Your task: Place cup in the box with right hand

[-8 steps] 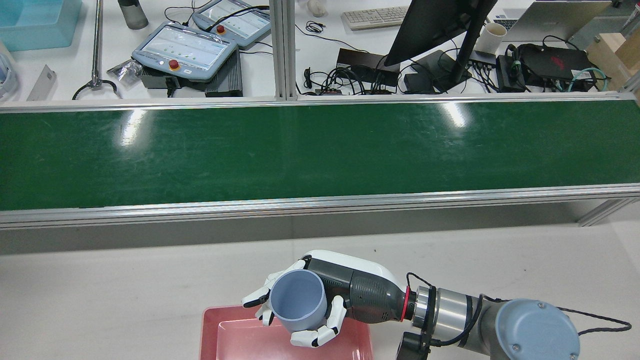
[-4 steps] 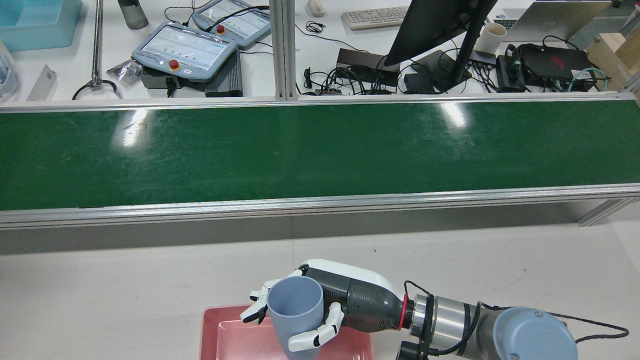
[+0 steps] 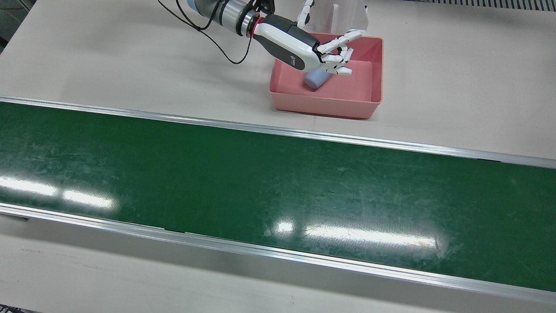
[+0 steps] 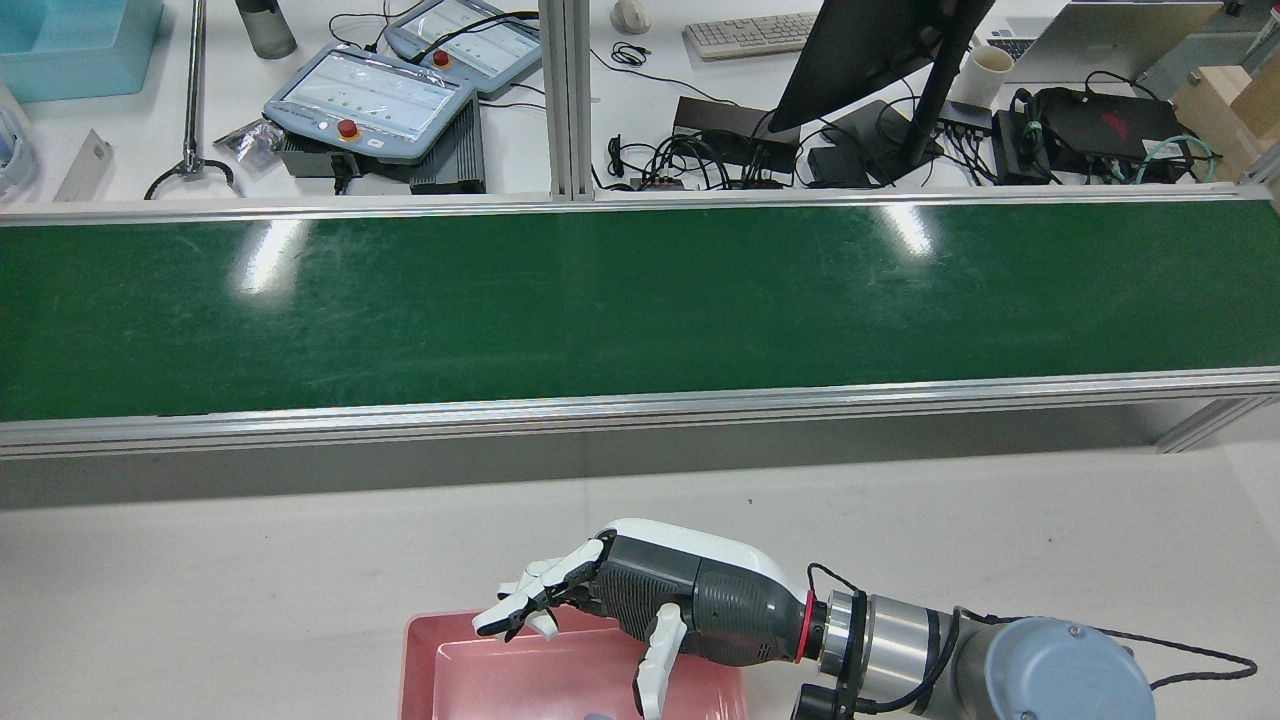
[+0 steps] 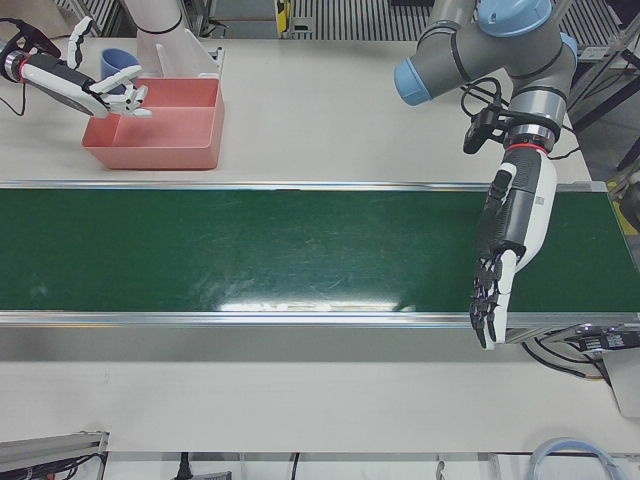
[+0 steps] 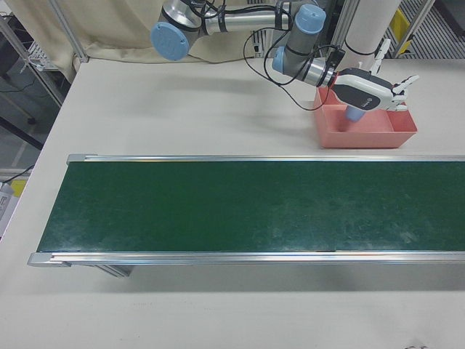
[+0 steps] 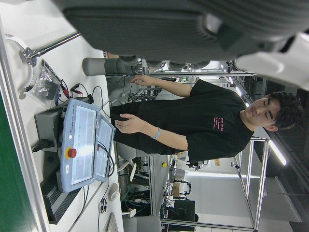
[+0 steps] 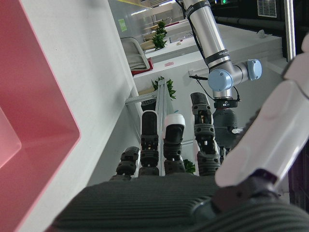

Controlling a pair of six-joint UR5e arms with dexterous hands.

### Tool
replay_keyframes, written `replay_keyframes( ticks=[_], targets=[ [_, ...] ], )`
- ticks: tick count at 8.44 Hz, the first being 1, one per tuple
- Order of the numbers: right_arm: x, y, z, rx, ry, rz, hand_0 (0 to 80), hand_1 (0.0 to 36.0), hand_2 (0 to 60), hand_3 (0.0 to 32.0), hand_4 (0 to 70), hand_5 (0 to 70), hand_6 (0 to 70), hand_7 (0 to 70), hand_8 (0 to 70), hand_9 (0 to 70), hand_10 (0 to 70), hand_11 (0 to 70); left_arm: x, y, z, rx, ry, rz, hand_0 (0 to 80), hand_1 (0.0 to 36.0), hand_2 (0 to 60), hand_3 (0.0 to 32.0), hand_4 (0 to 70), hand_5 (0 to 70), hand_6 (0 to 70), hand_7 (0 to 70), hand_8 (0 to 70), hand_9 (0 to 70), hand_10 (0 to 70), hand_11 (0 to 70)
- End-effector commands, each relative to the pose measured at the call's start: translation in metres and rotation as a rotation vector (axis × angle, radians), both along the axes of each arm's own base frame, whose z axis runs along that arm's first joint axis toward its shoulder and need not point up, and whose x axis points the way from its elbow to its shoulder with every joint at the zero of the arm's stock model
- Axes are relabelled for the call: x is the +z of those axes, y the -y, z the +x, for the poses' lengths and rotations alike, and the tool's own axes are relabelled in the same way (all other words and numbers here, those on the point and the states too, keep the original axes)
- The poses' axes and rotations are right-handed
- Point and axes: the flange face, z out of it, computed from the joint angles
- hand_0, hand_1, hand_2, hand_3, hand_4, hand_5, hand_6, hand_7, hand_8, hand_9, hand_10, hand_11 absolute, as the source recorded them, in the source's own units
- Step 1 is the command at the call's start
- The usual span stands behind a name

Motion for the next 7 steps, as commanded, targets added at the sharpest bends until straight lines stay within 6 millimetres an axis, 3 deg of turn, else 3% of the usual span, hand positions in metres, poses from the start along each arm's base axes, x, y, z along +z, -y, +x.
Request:
replay_keyframes(
  ticks=[1, 2, 3, 4, 5, 6, 7],
  targets=[
    [0.0, -0.001, 0.0, -0.001, 0.001, 0.0, 44.3, 1.2, 1.8, 0.0, 28.8, 2.6, 28.0, 70.0, 18.4, 40.4, 7.5, 11.0, 0.0, 0.0, 0.0, -0.001, 0.0, 0.001, 0.0, 0.0, 0.0, 0.0, 0.0, 0.0, 0.0, 0.0, 0.0, 0.0, 0.0, 0.0],
    [-0.004, -0.001, 0.004, -0.004, 0.019, -0.001, 42.6, 2.5, 4.1, 0.0, 26.3, 2.6, 27.8, 70.0, 18.3, 40.4, 7.5, 11.0, 0.0, 0.0, 0.0, -0.001, 0.0, 0.0, 0.0, 0.0, 0.0, 0.0, 0.0, 0.0, 0.0, 0.0, 0.0, 0.0, 0.0, 0.0],
    [-0.003, 0.012, 0.017, 0.015, 0.038, -0.017, 44.8, 0.6, 1.1, 0.0, 29.5, 2.5, 27.6, 70.0, 18.2, 40.3, 7.4, 11.0, 0.0, 0.0, 0.0, -0.001, 0.0, 0.0, 0.0, 0.0, 0.0, 0.0, 0.0, 0.0, 0.0, 0.0, 0.0, 0.0, 0.0, 0.0],
    [-0.006, 0.045, 0.043, 0.076, 0.059, -0.037, 37.8, 3.3, 9.2, 0.0, 24.7, 2.4, 27.8, 70.0, 18.8, 40.9, 7.7, 11.3, 0.0, 0.0, 0.0, -0.001, 0.0, 0.001, 0.0, 0.0, 0.0, 0.0, 0.0, 0.0, 0.0, 0.0, 0.0, 0.0, 0.0, 0.0],
    [-0.013, 0.086, 0.089, 0.179, 0.085, -0.036, 51.2, 31.9, 60.0, 0.0, 28.6, 11.2, 32.0, 70.0, 24.0, 45.2, 11.4, 19.3, 0.0, 0.0, 0.0, -0.001, 0.0, 0.002, 0.0, 0.0, 0.0, 0.0, 0.0, 0.0, 0.0, 0.0, 0.0, 0.0, 0.0, 0.0],
    [-0.012, 0.125, 0.134, 0.294, 0.085, -0.035, 80.0, 36.0, 60.0, 0.0, 29.9, 19.7, 36.9, 70.0, 32.4, 53.1, 16.5, 29.2, 0.0, 0.0, 0.0, 0.001, 0.0, 0.002, 0.0, 0.0, 0.0, 0.0, 0.0, 0.0, 0.0, 0.0, 0.0, 0.0, 0.0, 0.0],
    [-0.009, 0.162, 0.186, 0.419, 0.08, -0.033, 80.0, 36.0, 60.0, 0.0, 31.8, 21.9, 40.1, 70.0, 46.2, 70.0, 26.3, 42.8, 0.0, 0.0, 0.0, 0.001, 0.0, 0.002, 0.0, 0.0, 0.0, 0.0, 0.0, 0.0, 0.0, 0.0, 0.0, 0.0, 0.0, 0.0]
  ],
)
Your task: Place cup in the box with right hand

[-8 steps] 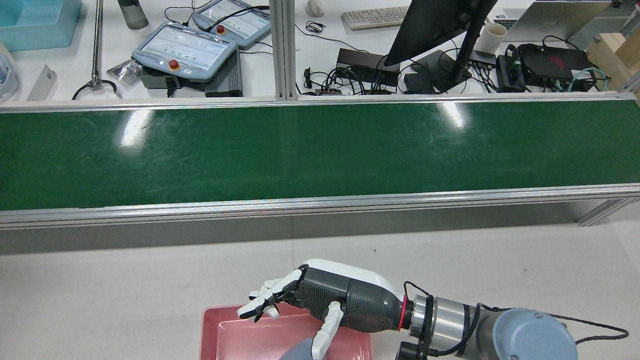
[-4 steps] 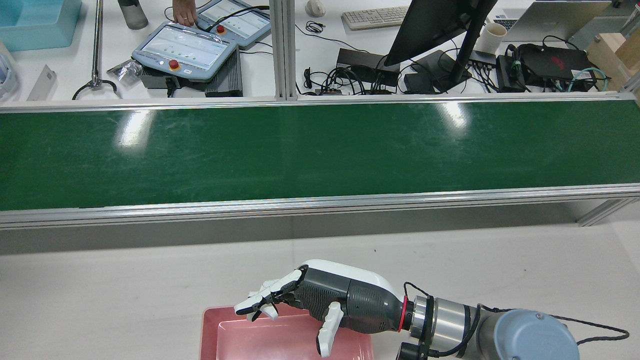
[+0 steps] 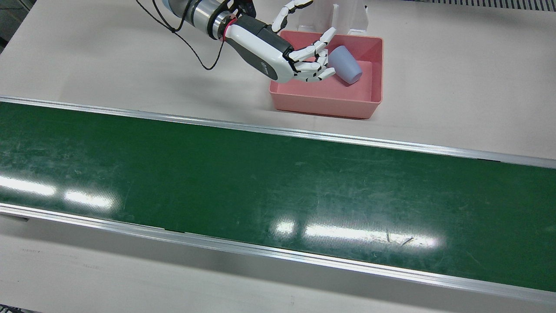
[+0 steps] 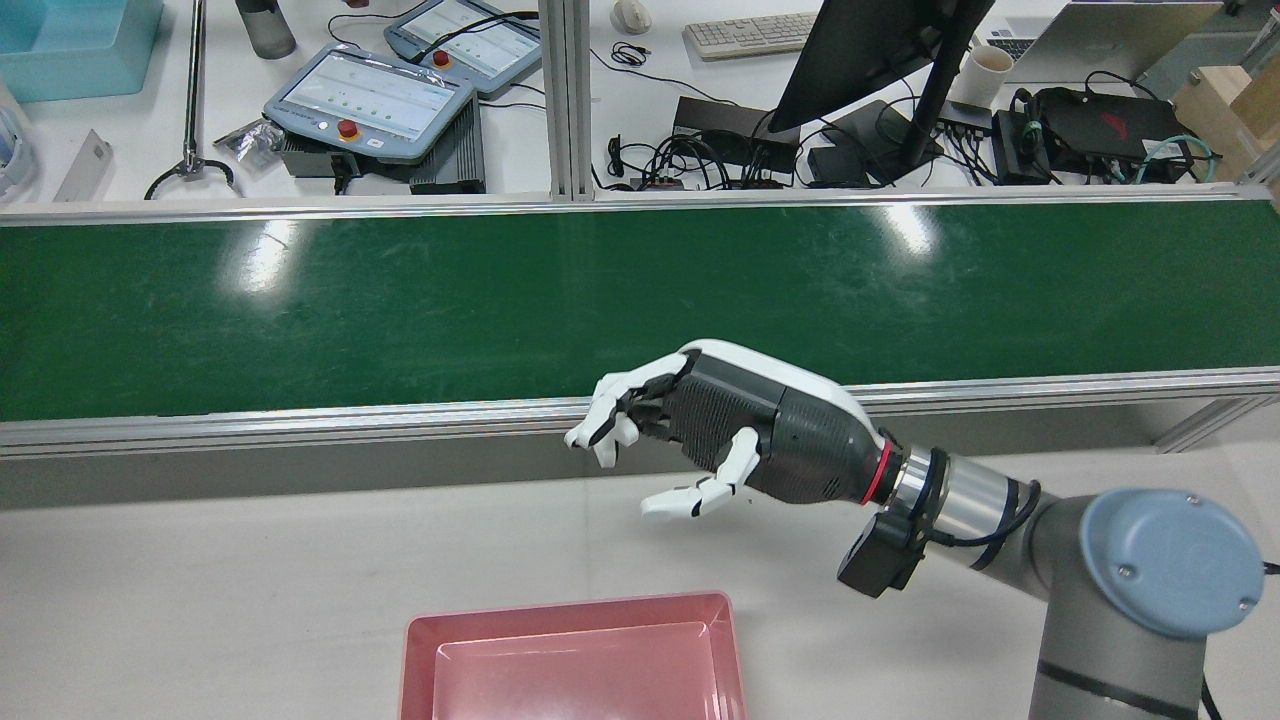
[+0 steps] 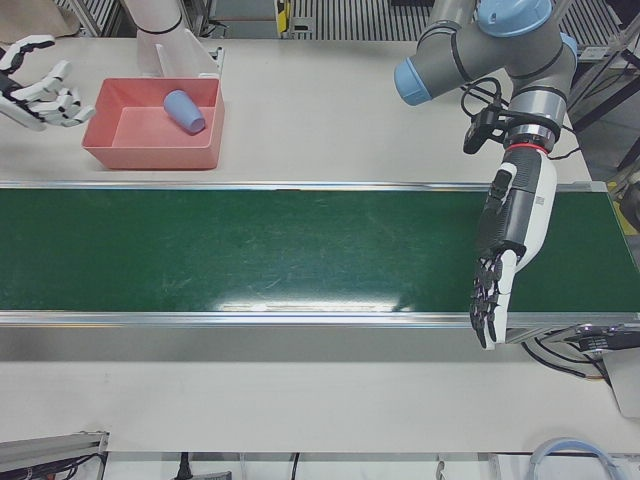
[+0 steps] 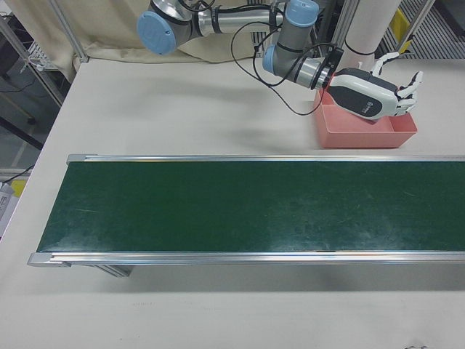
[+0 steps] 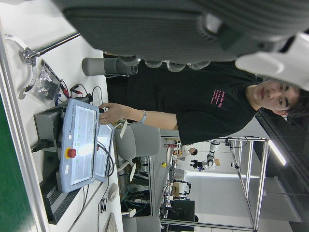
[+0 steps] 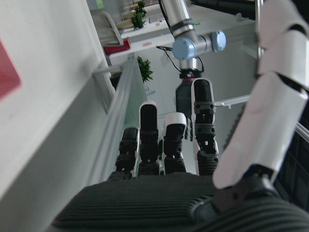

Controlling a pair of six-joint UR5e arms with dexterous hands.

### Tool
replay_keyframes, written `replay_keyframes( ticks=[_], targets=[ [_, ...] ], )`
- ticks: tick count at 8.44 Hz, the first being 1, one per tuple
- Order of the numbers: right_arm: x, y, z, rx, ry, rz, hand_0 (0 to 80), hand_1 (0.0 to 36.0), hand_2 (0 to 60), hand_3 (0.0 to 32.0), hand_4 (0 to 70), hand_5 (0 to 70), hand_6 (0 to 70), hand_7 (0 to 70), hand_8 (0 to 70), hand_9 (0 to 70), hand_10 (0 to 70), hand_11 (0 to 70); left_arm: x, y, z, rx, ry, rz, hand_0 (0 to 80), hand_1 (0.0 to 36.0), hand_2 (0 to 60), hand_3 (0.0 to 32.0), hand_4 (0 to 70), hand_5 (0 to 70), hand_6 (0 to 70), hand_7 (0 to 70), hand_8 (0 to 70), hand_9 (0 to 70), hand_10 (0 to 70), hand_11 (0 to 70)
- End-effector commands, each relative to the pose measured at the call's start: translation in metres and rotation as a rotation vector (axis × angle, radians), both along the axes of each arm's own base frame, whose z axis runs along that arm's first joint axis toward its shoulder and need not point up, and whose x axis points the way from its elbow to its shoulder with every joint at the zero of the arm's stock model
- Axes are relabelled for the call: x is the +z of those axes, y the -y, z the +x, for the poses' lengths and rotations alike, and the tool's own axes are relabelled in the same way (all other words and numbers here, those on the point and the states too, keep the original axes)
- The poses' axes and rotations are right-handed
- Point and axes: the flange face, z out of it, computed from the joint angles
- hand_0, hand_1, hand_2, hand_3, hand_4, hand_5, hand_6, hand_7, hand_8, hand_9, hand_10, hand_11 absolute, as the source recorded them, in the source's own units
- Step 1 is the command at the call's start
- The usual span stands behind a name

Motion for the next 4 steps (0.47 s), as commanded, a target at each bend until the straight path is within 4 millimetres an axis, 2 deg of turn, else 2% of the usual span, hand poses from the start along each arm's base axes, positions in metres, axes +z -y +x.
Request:
replay_keyframes(
  ticks=[1, 2, 3, 4],
  targets=[
    [0.025, 0.099, 0.139, 0.313, -0.02, -0.055, 80.0, 36.0, 60.0, 0.0, 36.6, 22.0, 40.8, 70.0, 49.2, 70.0, 28.8, 45.7, 0.0, 0.0, 0.0, -0.001, 0.0, 0.0, 0.0, 0.0, 0.0, 0.0, 0.0, 0.0, 0.0, 0.0, 0.0, 0.0, 0.0, 0.0],
    [0.063, 0.122, 0.176, 0.382, -0.059, -0.133, 80.0, 36.0, 60.0, 0.0, 56.0, 23.1, 43.4, 70.0, 61.2, 70.0, 37.0, 55.6, 0.001, 0.0, 0.0, -0.001, 0.0, -0.001, 0.0, 0.0, 0.0, 0.0, 0.0, 0.0, 0.0, 0.0, 0.0, 0.0, 0.0, 0.0],
    [0.1, 0.139, 0.24, 0.507, -0.104, -0.194, 80.0, 36.0, 60.0, 0.0, 57.9, 25.0, 46.1, 70.0, 70.0, 70.0, 44.7, 66.2, 0.001, 0.0, 0.0, -0.001, 0.0, -0.001, 0.0, 0.0, 0.0, 0.0, 0.0, 0.0, 0.0, 0.0, 0.0, 0.0, 0.0, 0.0],
    [0.133, 0.145, 0.303, 0.629, -0.145, -0.254, 80.0, 36.0, 60.0, 0.0, 45.3, 27.2, 48.7, 70.0, 70.0, 70.0, 51.1, 70.0, 0.0, 0.0, 0.0, -0.001, 0.0, 0.0, 0.0, 0.0, 0.0, 0.0, 0.0, 0.0, 0.0, 0.0, 0.0, 0.0, 0.0, 0.0]
  ],
)
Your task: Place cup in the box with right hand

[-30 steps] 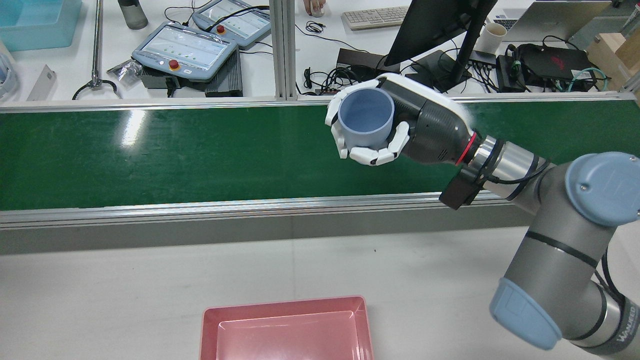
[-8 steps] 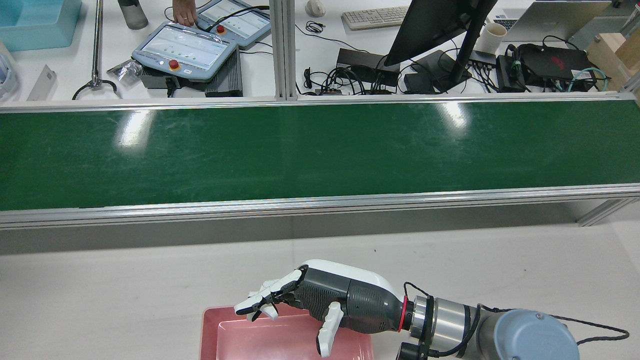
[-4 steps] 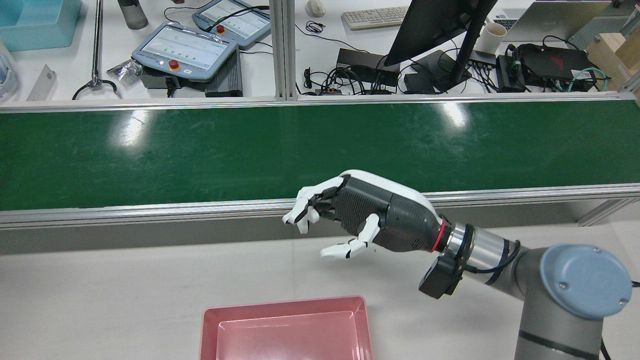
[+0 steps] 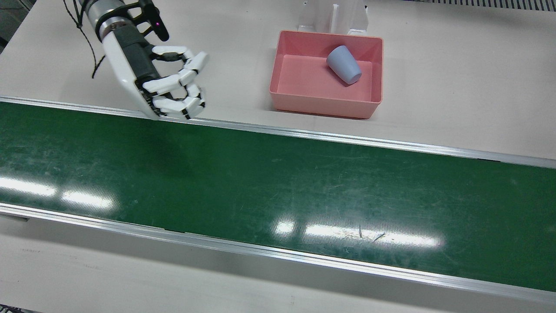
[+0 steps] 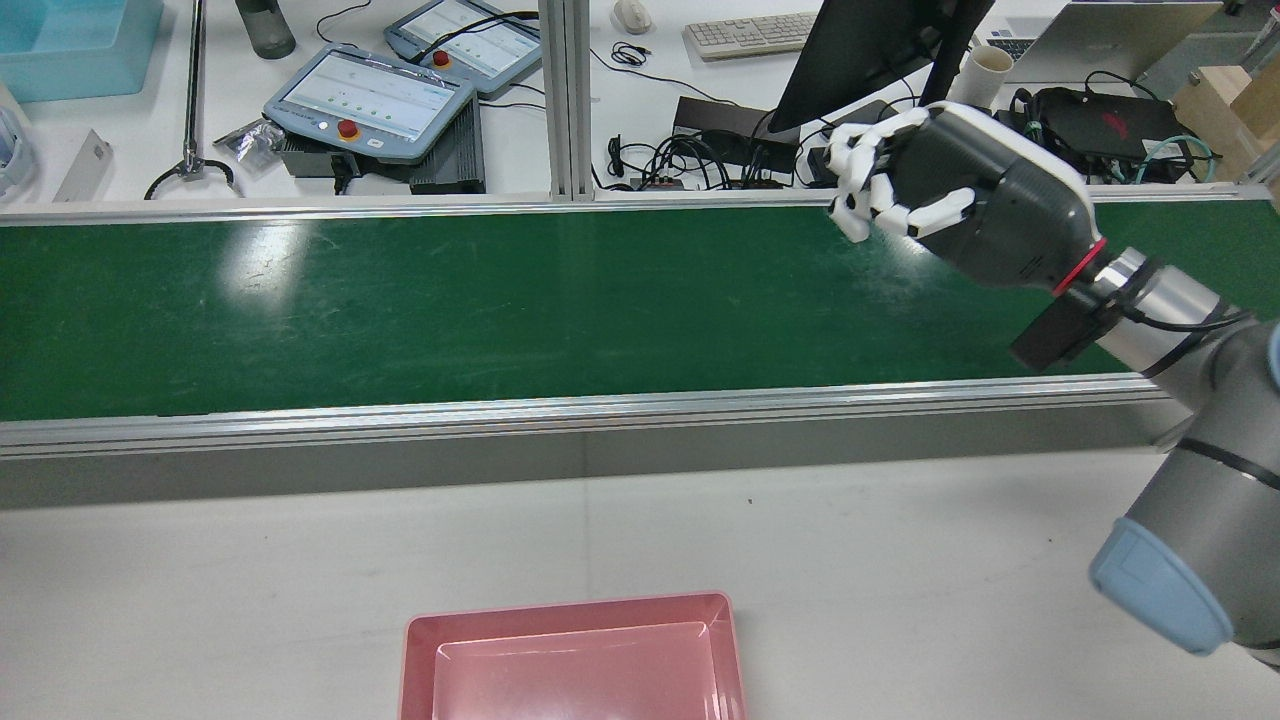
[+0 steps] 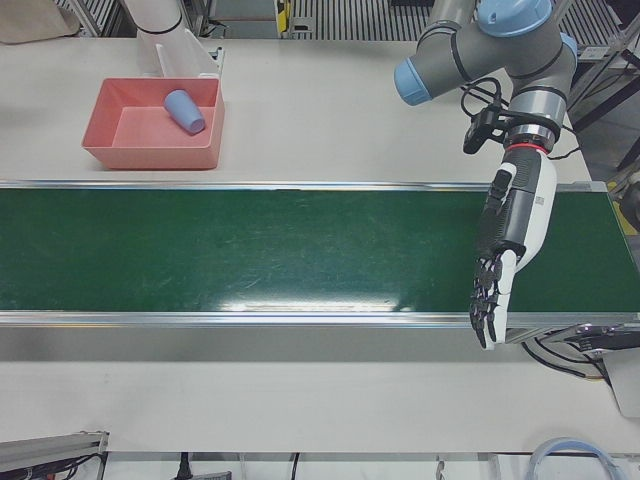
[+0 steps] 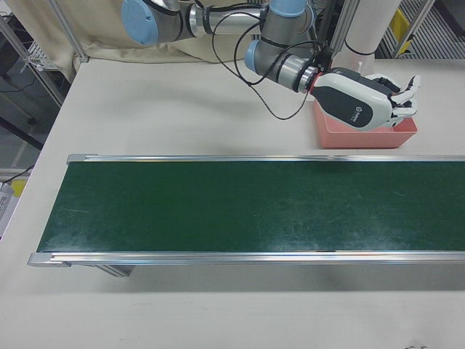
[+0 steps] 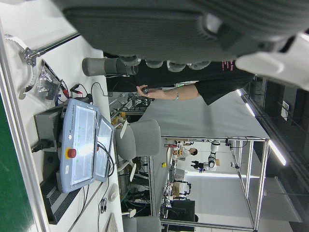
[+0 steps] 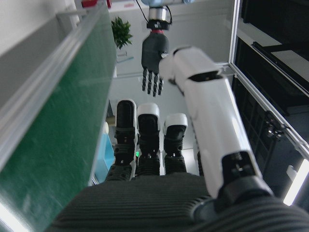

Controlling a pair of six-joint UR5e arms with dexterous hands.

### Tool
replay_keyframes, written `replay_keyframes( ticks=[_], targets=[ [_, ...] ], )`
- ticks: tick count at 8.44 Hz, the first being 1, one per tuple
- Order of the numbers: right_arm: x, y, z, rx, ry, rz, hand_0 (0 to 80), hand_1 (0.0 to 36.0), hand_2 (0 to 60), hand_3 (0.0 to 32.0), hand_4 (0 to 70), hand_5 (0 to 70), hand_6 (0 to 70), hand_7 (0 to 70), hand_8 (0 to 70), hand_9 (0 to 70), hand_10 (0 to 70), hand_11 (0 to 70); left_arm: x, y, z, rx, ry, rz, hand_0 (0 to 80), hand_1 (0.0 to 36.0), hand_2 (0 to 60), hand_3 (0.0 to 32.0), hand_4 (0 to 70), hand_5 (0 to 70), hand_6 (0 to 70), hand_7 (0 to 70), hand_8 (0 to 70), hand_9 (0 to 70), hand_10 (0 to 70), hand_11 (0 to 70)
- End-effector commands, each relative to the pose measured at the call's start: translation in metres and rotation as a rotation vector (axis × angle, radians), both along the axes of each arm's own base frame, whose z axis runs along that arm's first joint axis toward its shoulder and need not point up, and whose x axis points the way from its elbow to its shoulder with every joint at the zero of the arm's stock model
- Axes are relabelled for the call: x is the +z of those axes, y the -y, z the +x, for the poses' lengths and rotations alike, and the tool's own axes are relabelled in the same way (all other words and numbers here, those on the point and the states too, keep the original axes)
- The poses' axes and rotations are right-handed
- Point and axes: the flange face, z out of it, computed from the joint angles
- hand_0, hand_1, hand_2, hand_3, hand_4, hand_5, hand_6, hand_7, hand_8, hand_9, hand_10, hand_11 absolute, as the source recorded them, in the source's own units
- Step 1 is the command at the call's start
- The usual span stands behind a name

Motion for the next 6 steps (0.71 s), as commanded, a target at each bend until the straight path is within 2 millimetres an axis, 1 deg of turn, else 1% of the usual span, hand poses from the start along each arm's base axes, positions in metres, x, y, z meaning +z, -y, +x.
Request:
replay_keyframes(
  ticks=[1, 2, 3, 4, 5, 6],
  targets=[
    [0.11, 0.032, 0.173, 0.335, -0.101, -0.214, 80.0, 36.0, 60.0, 0.0, 35.1, 28.9, 50.1, 70.0, 70.0, 70.0, 54.1, 70.0, 0.0, 0.0, 0.0, 0.0, 0.0, 0.0, 0.0, 0.0, 0.0, 0.0, 0.0, 0.0, 0.0, 0.0, 0.0, 0.0, 0.0, 0.0],
    [0.138, 0.038, 0.199, 0.391, -0.126, -0.272, 80.0, 36.0, 60.0, 0.0, 27.4, 28.7, 49.4, 70.0, 70.0, 70.0, 52.3, 70.0, 0.0, 0.0, 0.0, 0.0, 0.0, 0.0, 0.0, 0.0, 0.0, 0.0, 0.0, 0.0, 0.0, 0.0, 0.0, 0.0, 0.0, 0.0],
    [0.164, 0.035, 0.216, 0.472, -0.147, -0.328, 80.0, 36.0, 60.0, 0.0, 30.2, 28.6, 49.1, 70.0, 70.0, 70.0, 51.5, 70.0, -0.001, 0.0, 0.0, 0.0, 0.0, 0.001, 0.0, 0.0, 0.0, 0.0, 0.0, 0.0, 0.0, 0.0, 0.0, 0.0, 0.0, 0.0],
    [0.189, 0.034, 0.223, 0.511, -0.165, -0.379, 80.0, 36.0, 60.0, 0.0, 21.6, 28.9, 49.4, 70.0, 70.0, 70.0, 52.8, 70.0, -0.001, 0.0, 0.0, 0.0, 0.0, 0.001, 0.0, 0.0, 0.0, 0.0, 0.0, 0.0, 0.0, 0.0, 0.0, 0.0, 0.0, 0.0],
    [0.205, 0.039, 0.226, 0.518, -0.172, -0.409, 80.0, 36.0, 60.0, 0.0, 21.0, 29.9, 50.5, 70.0, 70.0, 70.0, 55.5, 70.0, 0.0, 0.0, 0.0, 0.0, 0.0, 0.0, 0.0, 0.0, 0.0, 0.0, 0.0, 0.0, 0.0, 0.0, 0.0, 0.0, 0.0, 0.0],
    [0.215, 0.039, 0.227, 0.521, -0.18, -0.428, 80.0, 36.0, 60.0, 0.0, 19.3, 31.5, 52.6, 70.0, 70.0, 70.0, 60.1, 70.0, -0.001, 0.0, 0.0, 0.0, 0.0, 0.001, 0.0, 0.0, 0.0, 0.0, 0.0, 0.0, 0.0, 0.0, 0.0, 0.0, 0.0, 0.0]
  ],
)
